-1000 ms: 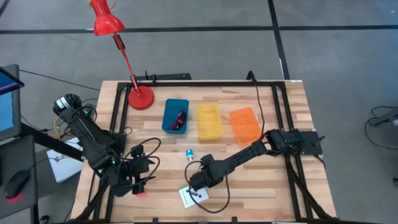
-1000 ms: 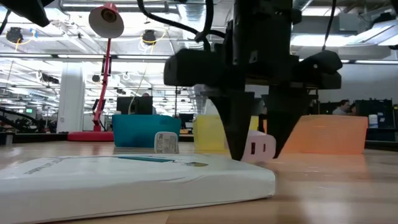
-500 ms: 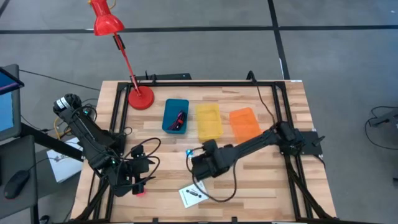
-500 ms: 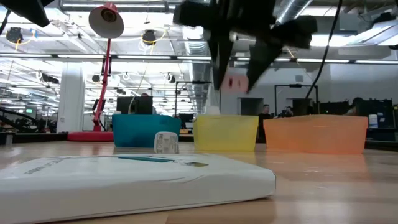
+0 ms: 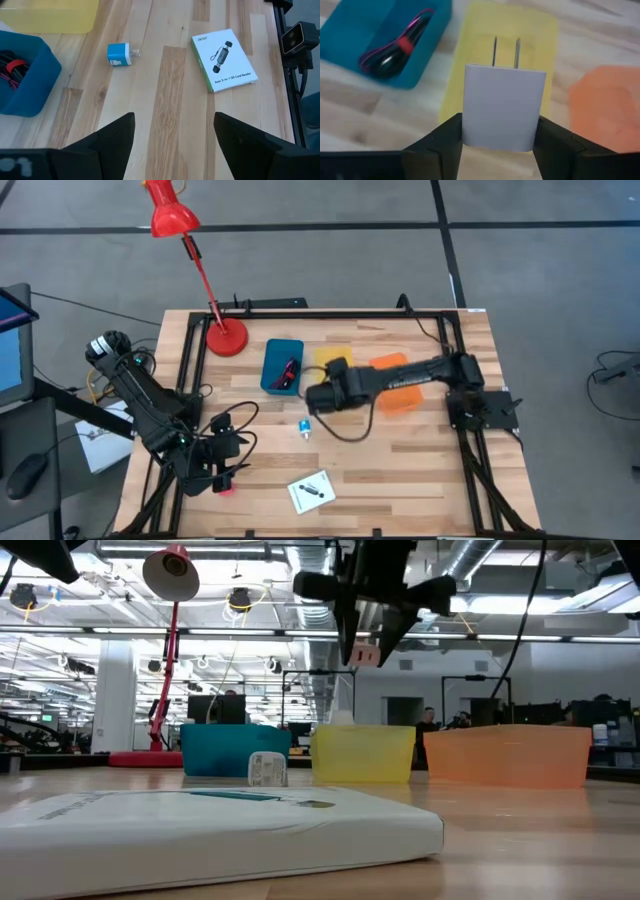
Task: Pick and place items into bin
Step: Put the white charger adapter into the yellow bin
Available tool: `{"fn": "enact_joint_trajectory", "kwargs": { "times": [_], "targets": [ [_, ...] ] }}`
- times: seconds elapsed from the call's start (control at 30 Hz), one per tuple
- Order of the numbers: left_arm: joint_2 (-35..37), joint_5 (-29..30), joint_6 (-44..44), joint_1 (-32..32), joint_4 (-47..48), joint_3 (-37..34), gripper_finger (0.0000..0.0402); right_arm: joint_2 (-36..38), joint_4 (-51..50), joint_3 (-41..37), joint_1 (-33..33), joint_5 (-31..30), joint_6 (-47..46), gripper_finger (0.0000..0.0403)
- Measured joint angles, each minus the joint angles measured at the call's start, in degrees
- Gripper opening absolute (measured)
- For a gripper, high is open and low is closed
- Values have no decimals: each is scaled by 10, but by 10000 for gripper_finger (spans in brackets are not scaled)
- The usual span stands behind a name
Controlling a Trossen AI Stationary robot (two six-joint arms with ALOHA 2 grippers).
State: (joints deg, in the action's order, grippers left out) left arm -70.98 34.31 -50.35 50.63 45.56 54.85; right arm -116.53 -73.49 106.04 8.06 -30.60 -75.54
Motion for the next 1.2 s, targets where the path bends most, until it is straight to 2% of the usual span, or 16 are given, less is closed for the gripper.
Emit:
{"fn": "enact_joint_trajectory", "kwargs": {
  "times": [0.17, 0.43, 0.7, 0.97, 1.2],
  "targets": [
    [0, 0, 0, 0, 0, 0, 262, 0, 5, 0, -41, 10, 34, 195],
    [0, 0, 0, 0, 0, 0, 262, 1, 58, -41, -81, 64, 66, 194],
    [0, 0, 0, 0, 0, 0, 262, 1, 165, -113, -89, 106, 66, 193],
    [0, -1, 0, 0, 0, 0, 262, 0, 202, -160, -98, 139, 66, 193],
    [0, -1, 0, 0, 0, 0, 262, 1, 254, -191, -101, 143, 66, 194]
  ]
}}
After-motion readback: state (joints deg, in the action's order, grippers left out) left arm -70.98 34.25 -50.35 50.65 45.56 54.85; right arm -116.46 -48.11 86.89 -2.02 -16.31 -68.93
